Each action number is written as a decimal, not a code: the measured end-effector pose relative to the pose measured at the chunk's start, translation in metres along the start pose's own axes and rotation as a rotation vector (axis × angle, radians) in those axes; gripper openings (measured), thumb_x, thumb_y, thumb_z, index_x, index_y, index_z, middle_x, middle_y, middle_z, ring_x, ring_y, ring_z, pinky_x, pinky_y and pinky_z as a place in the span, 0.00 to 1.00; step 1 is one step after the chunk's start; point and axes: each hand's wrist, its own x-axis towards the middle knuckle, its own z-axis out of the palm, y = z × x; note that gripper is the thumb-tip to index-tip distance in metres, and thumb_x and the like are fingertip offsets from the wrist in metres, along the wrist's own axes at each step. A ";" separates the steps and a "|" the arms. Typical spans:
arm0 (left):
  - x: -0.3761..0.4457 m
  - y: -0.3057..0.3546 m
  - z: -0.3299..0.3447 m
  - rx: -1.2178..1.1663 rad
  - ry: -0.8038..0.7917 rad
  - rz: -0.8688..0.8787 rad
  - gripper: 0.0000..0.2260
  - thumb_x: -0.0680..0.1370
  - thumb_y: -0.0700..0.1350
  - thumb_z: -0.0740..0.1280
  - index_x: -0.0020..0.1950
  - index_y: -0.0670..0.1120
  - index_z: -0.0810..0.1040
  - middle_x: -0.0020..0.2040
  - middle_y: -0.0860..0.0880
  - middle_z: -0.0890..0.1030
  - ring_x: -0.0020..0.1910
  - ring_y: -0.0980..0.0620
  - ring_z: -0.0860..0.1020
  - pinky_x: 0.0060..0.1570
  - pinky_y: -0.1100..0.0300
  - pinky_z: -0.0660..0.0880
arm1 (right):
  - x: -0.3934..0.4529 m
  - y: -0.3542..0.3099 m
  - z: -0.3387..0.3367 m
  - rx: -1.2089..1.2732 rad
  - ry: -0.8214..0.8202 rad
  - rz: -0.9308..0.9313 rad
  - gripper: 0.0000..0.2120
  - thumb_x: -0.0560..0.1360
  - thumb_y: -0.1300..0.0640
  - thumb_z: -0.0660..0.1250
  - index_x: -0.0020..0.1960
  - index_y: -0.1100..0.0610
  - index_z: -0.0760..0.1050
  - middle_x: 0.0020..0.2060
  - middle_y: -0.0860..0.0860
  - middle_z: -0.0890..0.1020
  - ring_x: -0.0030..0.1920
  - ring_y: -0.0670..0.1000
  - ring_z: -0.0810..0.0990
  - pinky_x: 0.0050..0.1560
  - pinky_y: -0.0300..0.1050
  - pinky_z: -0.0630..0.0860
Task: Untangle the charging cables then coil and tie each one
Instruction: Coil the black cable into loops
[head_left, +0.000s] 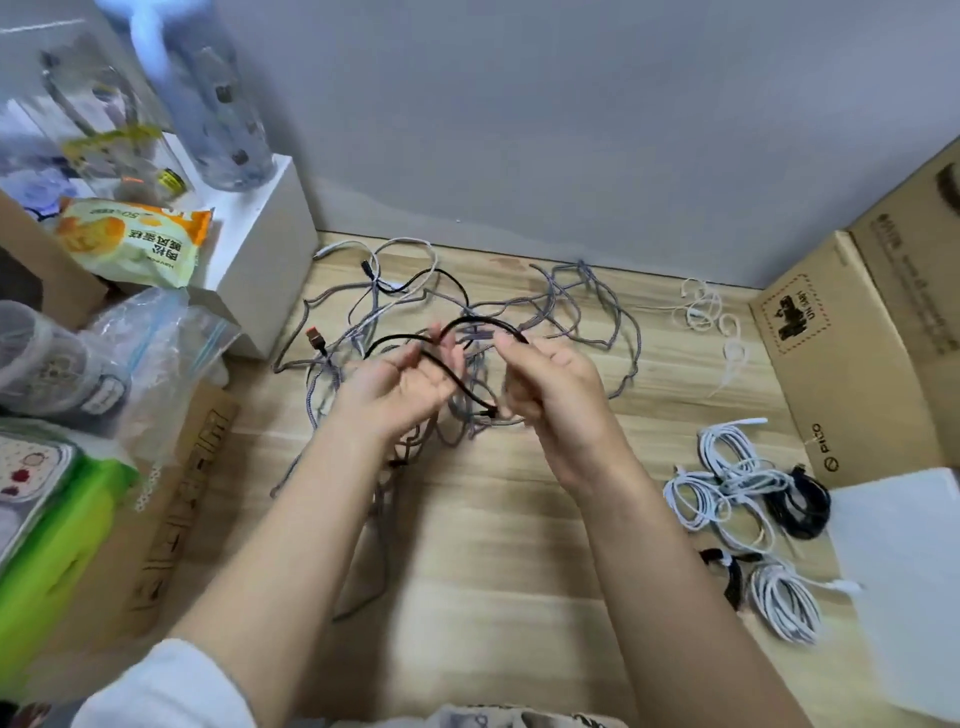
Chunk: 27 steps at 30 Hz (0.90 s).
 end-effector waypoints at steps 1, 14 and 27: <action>0.008 0.005 -0.002 -0.047 0.062 0.061 0.07 0.72 0.32 0.58 0.42 0.38 0.75 0.31 0.43 0.80 0.26 0.49 0.80 0.27 0.52 0.79 | -0.004 0.002 -0.011 -0.014 0.026 0.028 0.22 0.77 0.62 0.63 0.24 0.52 0.66 0.18 0.43 0.62 0.19 0.41 0.58 0.23 0.37 0.54; 0.010 0.060 -0.010 0.008 0.178 0.066 0.11 0.81 0.40 0.54 0.42 0.40 0.71 0.28 0.50 0.75 0.27 0.56 0.73 0.29 0.61 0.76 | -0.031 0.005 -0.090 -0.587 0.289 0.133 0.25 0.75 0.52 0.68 0.22 0.55 0.64 0.18 0.44 0.59 0.20 0.43 0.56 0.28 0.42 0.54; -0.022 -0.053 0.028 0.785 -0.104 0.351 0.08 0.78 0.38 0.58 0.46 0.44 0.77 0.34 0.54 0.80 0.35 0.58 0.76 0.40 0.66 0.72 | -0.016 0.019 -0.021 0.007 -0.111 0.087 0.09 0.77 0.63 0.62 0.55 0.54 0.71 0.34 0.48 0.73 0.19 0.39 0.61 0.20 0.30 0.57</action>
